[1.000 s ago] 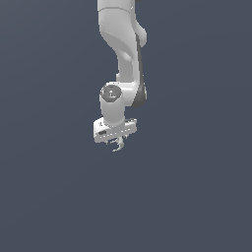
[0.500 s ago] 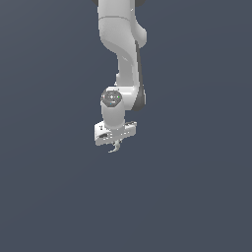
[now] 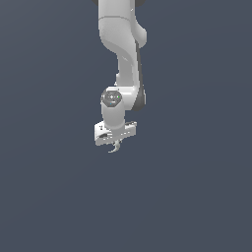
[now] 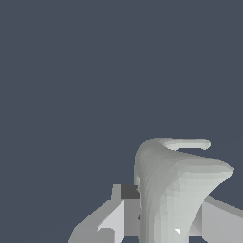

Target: Pick up the object and move it to a goal position.

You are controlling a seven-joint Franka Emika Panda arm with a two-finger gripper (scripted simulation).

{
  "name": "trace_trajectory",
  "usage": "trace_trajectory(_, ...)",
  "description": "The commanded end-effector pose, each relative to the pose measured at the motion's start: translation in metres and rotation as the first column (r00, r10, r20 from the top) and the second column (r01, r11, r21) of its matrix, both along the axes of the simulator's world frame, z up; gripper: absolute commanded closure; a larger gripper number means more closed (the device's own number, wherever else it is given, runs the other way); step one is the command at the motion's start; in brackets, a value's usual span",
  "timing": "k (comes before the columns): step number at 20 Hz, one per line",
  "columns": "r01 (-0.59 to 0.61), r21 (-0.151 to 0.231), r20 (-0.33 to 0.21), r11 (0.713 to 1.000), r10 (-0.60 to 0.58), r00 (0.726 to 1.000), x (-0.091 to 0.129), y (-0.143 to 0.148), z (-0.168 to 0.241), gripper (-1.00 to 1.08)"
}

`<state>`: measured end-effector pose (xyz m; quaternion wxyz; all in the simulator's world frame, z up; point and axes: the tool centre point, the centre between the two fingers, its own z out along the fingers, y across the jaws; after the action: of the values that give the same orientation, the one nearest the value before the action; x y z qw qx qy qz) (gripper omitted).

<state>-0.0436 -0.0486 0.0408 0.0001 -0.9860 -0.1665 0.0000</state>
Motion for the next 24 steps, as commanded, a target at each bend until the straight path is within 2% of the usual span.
trace_trajectory(1, 0.000, 0.000, 0.000, 1.000, 0.000, 1.000, 0.002, 0.001, 0.002, 1.08)
trace_trajectory(10, 0.000, 0.000, 0.000, 1.000, 0.000, 1.000, 0.026, 0.022, 0.026, 1.08)
trace_trajectory(24, 0.001, 0.000, 0.000, 1.000, -0.001, 1.000, 0.100, 0.079, 0.095, 1.08)
